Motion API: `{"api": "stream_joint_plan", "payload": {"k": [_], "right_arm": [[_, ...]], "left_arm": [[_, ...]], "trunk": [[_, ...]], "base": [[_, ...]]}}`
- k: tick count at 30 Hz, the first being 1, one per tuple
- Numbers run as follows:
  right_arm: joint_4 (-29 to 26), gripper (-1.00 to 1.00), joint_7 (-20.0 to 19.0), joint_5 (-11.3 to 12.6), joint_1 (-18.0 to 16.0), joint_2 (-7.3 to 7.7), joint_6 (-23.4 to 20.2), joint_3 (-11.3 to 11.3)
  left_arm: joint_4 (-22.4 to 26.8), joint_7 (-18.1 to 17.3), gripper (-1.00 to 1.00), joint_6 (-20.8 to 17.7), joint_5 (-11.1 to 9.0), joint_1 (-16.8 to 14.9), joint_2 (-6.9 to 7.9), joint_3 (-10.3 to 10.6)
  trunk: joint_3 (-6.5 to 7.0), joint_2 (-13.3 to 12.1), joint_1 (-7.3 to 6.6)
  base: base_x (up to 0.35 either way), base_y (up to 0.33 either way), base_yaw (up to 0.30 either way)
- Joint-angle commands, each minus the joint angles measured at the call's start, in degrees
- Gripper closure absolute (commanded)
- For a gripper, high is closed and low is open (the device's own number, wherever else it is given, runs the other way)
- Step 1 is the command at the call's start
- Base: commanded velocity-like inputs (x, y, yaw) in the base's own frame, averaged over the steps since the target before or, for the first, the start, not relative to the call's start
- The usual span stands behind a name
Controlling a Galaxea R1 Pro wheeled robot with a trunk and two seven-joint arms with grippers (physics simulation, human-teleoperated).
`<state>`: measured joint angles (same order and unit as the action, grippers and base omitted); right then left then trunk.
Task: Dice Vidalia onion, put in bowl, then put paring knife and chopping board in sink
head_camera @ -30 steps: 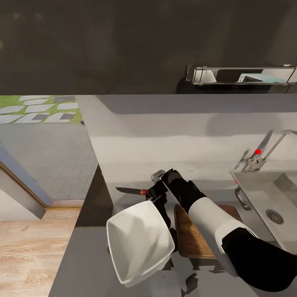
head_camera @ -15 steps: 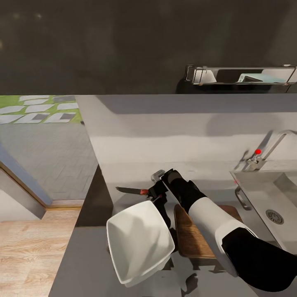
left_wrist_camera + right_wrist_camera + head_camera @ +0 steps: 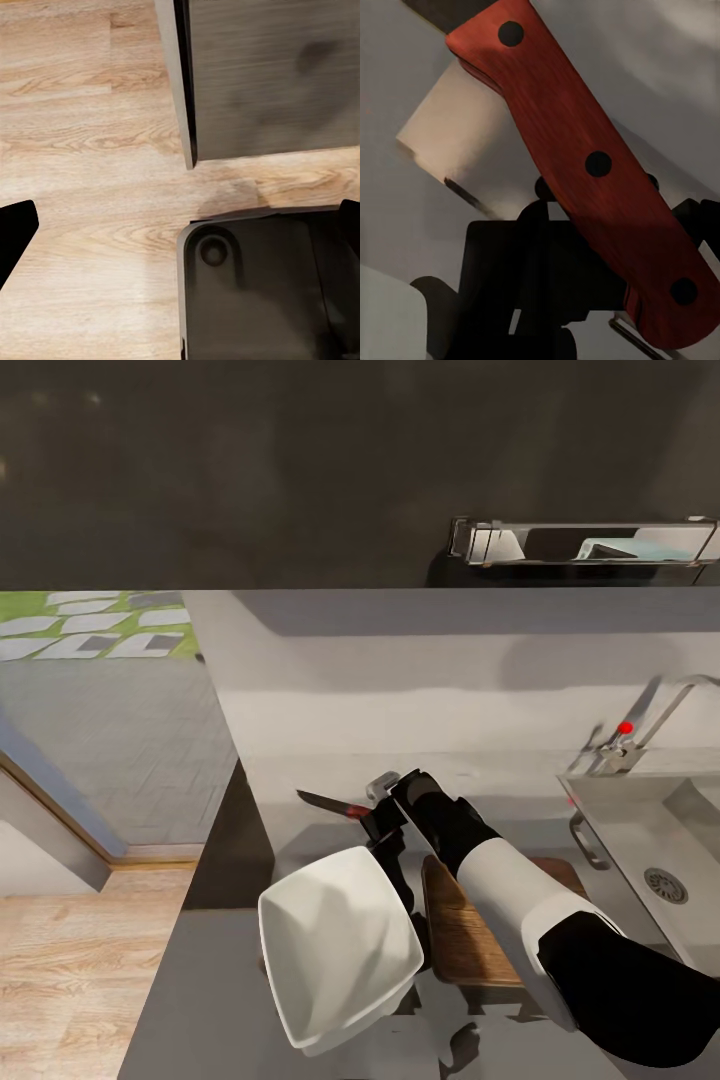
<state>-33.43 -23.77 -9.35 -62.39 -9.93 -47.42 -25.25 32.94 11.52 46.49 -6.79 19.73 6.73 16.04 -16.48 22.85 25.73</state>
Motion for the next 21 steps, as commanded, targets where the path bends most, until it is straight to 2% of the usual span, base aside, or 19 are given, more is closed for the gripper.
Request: {"api": "stream_joint_plan", "payload": {"k": [1,8,21], "right_arm": [[1.32,1.0,-0.5,0.47,-0.01,-0.01,-0.32,-0.06],[1.26,1.0,-0.56,0.47,-0.01,-0.02,-0.32,-0.06],[1.26,1.0,-0.49,0.47,-0.01,-0.06,-0.32,-0.06]], "left_arm": [[0.11,0.23,-1.0,0.09,-0.59,0.01,0.09,0.49],[0.11,0.23,-1.0,0.06,-0.59,0.0,0.1,0.48],[0.11,0.24,-1.0,0.08,-0.59,0.03,0.1,0.49]], "trunk": [[-0.11,0.07,0.06],[-0.06,0.07,0.06],[1.06,0.07,0.06]], "base": [[0.0,0.0,0.0],[0.0,0.0,0.0],[0.0,0.0,0.0]]}}
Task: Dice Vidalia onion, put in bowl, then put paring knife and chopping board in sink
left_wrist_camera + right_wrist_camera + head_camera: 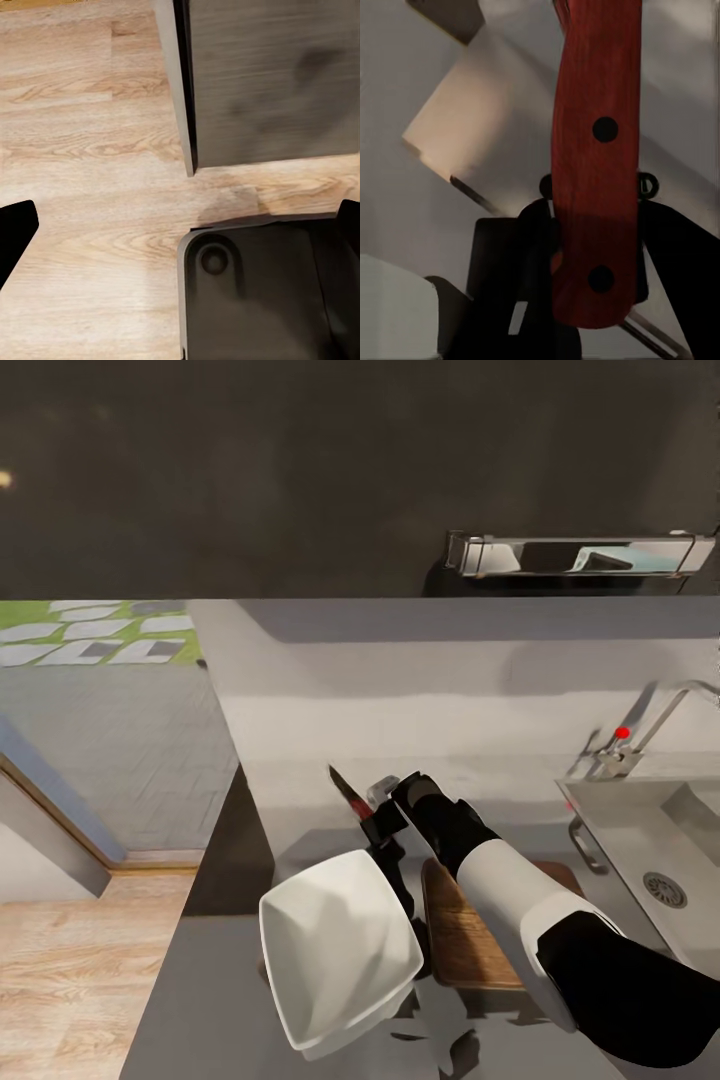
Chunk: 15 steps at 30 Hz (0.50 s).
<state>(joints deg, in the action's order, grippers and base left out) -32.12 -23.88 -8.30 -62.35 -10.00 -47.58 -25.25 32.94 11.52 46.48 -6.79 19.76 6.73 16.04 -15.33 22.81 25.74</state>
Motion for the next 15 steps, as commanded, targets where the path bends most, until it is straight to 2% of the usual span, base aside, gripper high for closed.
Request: {"api": "stream_joint_plan", "payload": {"k": [1,15], "right_arm": [[-0.05,1.0,-0.38,-0.58,-0.05,0.0,-0.16,-0.06],[-0.39,1.0,-0.39,-0.58,-0.05,0.0,-0.23,-0.06]], "left_arm": [[0.1,0.25,-1.0,0.09,-0.59,-0.03,0.09,0.48],[0.1,0.19,-1.0,0.1,-0.59,-0.02,0.08,0.48]], "trunk": [[0.0,0.1,0.04],[1.26,0.1,0.04]], "base": [[0.0,0.0,0.0],[0.0,0.0,0.0]]}}
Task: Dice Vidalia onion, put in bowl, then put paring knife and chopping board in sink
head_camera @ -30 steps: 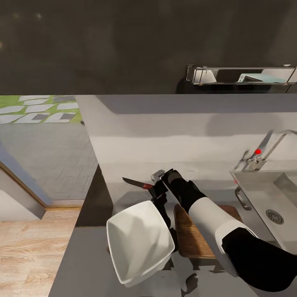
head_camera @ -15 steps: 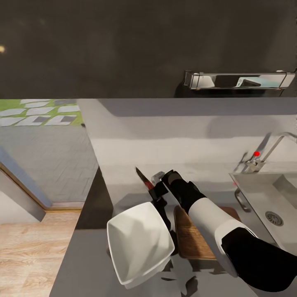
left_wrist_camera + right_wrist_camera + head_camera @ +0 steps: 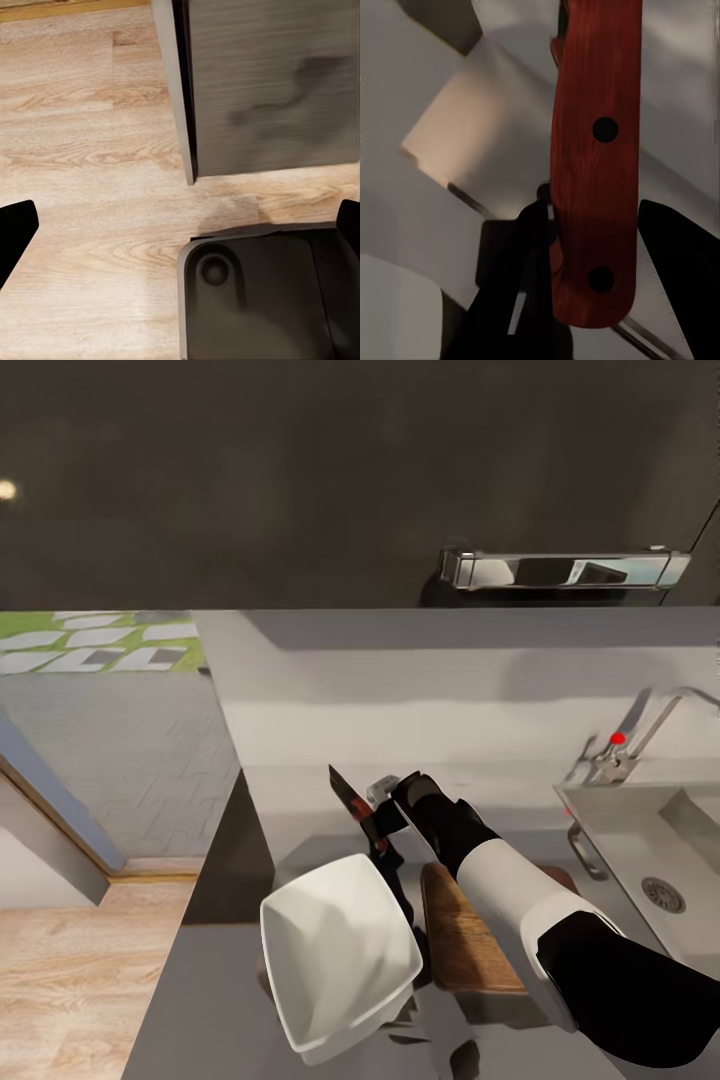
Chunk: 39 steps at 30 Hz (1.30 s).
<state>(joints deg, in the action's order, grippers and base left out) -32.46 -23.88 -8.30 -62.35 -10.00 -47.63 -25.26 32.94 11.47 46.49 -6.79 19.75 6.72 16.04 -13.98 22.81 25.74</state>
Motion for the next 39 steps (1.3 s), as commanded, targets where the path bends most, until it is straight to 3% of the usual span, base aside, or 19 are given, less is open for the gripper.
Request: {"api": "stream_joint_plan", "payload": {"k": [1,11,16,20,31,36,39], "right_arm": [[-0.09,1.0,-0.38,-0.58,-0.05,0.0,-0.17,-0.06],[-1.01,1.0,-0.02,-0.87,-0.05,0.0,-0.26,-0.35],[-1.71,1.0,0.11,-0.92,-0.05,0.15,-0.3,-3.55],[-5.14,1.0,0.19,-0.99,-0.05,0.46,-0.64,-4.52],[-8.94,1.0,0.82,-1.37,-0.05,0.59,-2.46,-4.71],[-10.03,1.0,1.35,-7.05,-0.05,0.35,-2.84,-4.61],[-12.65,1.0,1.42,-9.27,-0.05,0.33,-5.86,-4.64]], "left_arm": [[0.1,0.25,-1.0,0.09,-0.59,-0.01,0.08,0.48],[0.1,0.23,-1.0,0.09,-0.59,-0.01,0.08,0.48],[0.1,0.22,-1.0,0.07,-0.59,0.01,0.1,0.48],[0.1,0.22,-1.0,0.07,-0.57,0.0,0.11,0.48],[0.1,0.22,-1.0,0.08,-0.59,-0.03,0.07,0.48],[0.08,0.22,-1.0,0.03,-0.59,0.01,0.05,0.48],[0.04,0.22,-1.0,0.02,-0.59,0.01,0.05,0.48]], "trunk": [[-0.01,0.11,0.04],[0.89,0.11,0.04],[1.35,0.11,0.04],[1.71,0.11,0.04],[2.7,0.11,0.04],[3.15,0.11,0.04],[3.42,0.11,0.04]], "base": [[0.0,0.0,0.0],[-0.165,0.0,0.0],[-0.288,-0.076,0.0],[-0.259,-0.176,0.0],[-0.049,-0.048,0.0],[-0.015,-0.017,0.0],[-0.132,-0.148,0.0]]}}
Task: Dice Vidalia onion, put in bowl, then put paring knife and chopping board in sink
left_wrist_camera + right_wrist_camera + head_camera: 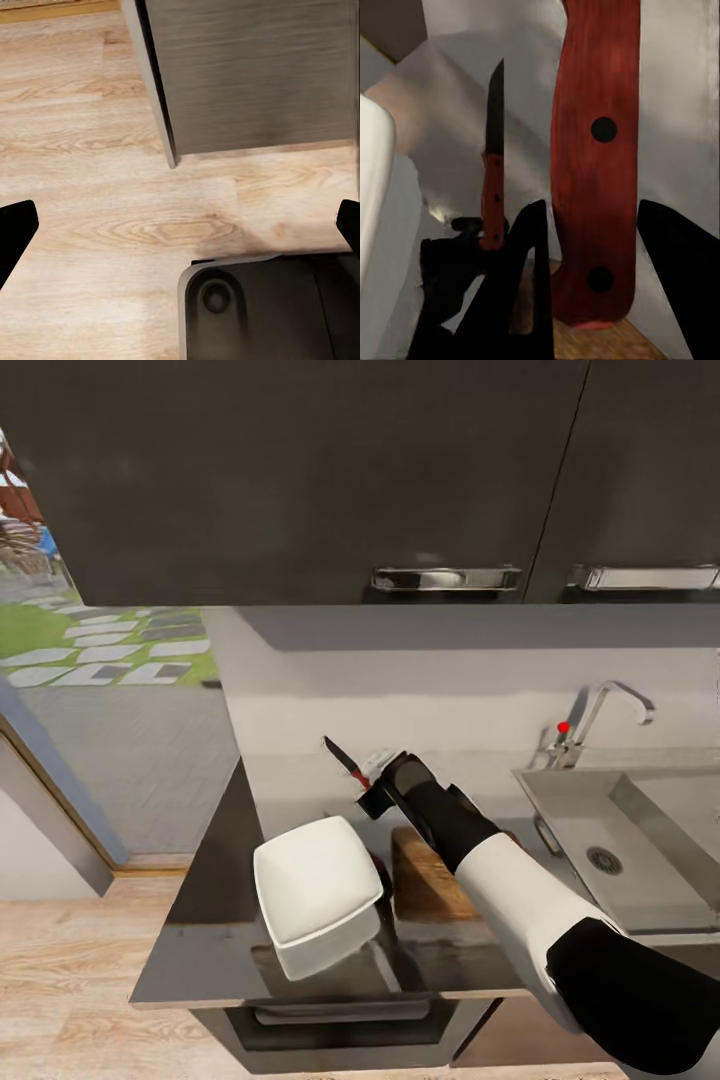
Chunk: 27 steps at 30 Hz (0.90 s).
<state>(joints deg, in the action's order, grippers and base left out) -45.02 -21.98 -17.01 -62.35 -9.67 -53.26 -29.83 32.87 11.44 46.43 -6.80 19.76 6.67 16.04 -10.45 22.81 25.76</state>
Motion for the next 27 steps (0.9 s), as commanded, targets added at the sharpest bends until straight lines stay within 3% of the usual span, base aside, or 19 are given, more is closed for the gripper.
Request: {"api": "stream_joint_plan", "payload": {"k": [1,8,11,18,27], "right_arm": [[-0.57,1.0,-0.47,-0.93,-0.05,0.01,-0.78,-0.08],[-4.81,1.0,0.15,-6.22,-0.05,-0.04,-3.03,-0.16],[-5.03,1.0,2.24,-7.21,-0.05,-0.11,-3.12,-0.18],[-5.08,1.0,11.02,-7.53,-0.05,-0.3,-3.08,-0.23],[-5.02,1.0,12.62,-7.88,-0.05,-0.32,-3.1,-0.32]], "left_arm": [[0.11,0.25,-1.0,0.1,-0.59,0.0,0.09,0.48],[-0.03,0.25,-1.0,0.1,-0.59,-0.02,0.09,0.48],[-0.29,0.25,-1.0,0.11,-0.53,-0.06,0.09,0.5],[-0.64,0.12,-1.0,0.15,-0.43,-0.04,-0.43,0.56],[-1.38,0.08,-1.0,0.15,-0.33,-0.03,-1.01,0.57]], "trunk": [[-0.02,0.11,0.03],[0.61,0.11,0.03],[0.89,0.11,0.03],[1.52,0.11,0.03],[2.33,0.11,0.03]], "base": [[-0.163,-0.182,0.0],[-0.193,-0.21,0.0],[-0.225,-0.221,0.0],[-0.245,-0.226,0.0],[-0.249,-0.227,0.0]]}}
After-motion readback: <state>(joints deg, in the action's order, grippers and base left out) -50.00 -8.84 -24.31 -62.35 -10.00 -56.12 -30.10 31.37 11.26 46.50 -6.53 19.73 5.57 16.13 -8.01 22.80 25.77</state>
